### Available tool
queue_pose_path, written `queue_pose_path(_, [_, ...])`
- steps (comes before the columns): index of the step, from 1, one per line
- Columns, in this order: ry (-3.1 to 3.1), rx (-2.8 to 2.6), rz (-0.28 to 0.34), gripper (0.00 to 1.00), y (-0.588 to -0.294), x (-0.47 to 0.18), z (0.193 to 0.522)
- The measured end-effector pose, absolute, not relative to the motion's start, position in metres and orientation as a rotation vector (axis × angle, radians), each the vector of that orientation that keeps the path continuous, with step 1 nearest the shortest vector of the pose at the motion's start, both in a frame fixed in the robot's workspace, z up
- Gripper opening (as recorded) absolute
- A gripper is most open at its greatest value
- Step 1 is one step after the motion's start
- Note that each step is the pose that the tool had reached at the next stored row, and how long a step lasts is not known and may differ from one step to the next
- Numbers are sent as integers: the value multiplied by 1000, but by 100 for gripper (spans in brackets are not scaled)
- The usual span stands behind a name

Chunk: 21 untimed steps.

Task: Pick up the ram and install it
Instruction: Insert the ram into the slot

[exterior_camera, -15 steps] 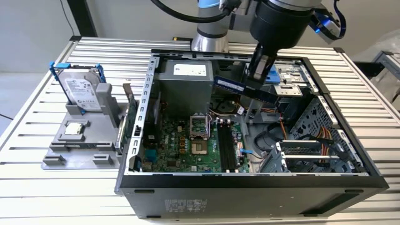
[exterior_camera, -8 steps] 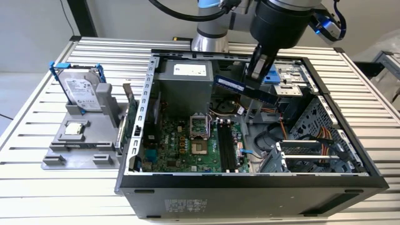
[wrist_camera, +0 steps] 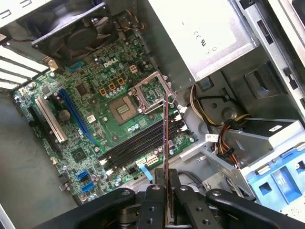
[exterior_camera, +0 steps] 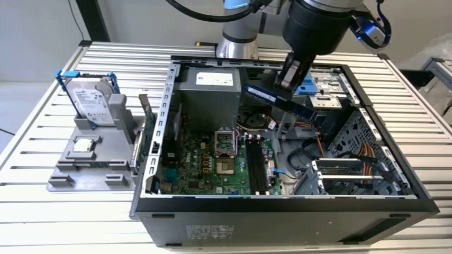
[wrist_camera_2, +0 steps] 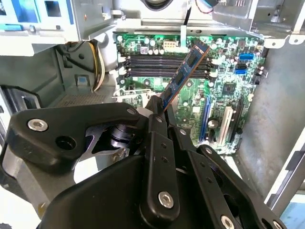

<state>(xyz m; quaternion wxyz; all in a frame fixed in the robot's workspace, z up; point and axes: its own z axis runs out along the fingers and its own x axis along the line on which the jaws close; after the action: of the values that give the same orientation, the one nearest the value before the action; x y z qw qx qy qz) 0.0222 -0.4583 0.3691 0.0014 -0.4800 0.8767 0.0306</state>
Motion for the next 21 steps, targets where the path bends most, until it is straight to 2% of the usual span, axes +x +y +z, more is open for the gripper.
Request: queue_pose_path(21, [2908, -1158, 95, 0, -458, 22, 369])
